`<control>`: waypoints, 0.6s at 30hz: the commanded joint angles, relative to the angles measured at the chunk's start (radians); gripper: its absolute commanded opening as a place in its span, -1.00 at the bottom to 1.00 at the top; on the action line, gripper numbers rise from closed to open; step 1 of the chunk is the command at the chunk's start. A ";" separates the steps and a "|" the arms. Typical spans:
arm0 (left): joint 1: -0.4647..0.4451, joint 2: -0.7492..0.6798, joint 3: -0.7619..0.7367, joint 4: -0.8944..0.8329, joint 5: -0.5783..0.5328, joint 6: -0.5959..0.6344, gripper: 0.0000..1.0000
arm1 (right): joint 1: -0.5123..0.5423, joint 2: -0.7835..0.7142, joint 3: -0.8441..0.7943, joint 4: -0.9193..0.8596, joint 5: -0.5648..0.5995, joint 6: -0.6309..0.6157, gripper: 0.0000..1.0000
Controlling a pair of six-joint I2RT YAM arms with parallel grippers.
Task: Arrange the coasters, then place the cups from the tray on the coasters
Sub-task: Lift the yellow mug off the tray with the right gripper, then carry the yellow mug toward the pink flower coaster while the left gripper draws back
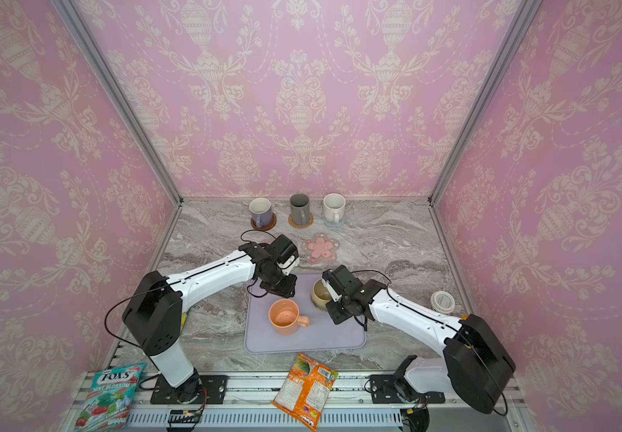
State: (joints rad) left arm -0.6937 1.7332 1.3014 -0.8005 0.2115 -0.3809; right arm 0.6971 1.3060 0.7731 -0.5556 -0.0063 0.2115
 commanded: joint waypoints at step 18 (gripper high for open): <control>0.203 -0.099 -0.058 0.060 -0.024 -0.020 -0.31 | -0.064 0.140 0.298 0.027 0.139 -0.002 -1.00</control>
State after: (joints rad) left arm -0.5106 1.6314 1.2377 -0.7406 0.1848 -0.4133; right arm 0.6495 1.4376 0.9977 -0.6033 0.0845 0.2100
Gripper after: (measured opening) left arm 0.346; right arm 0.190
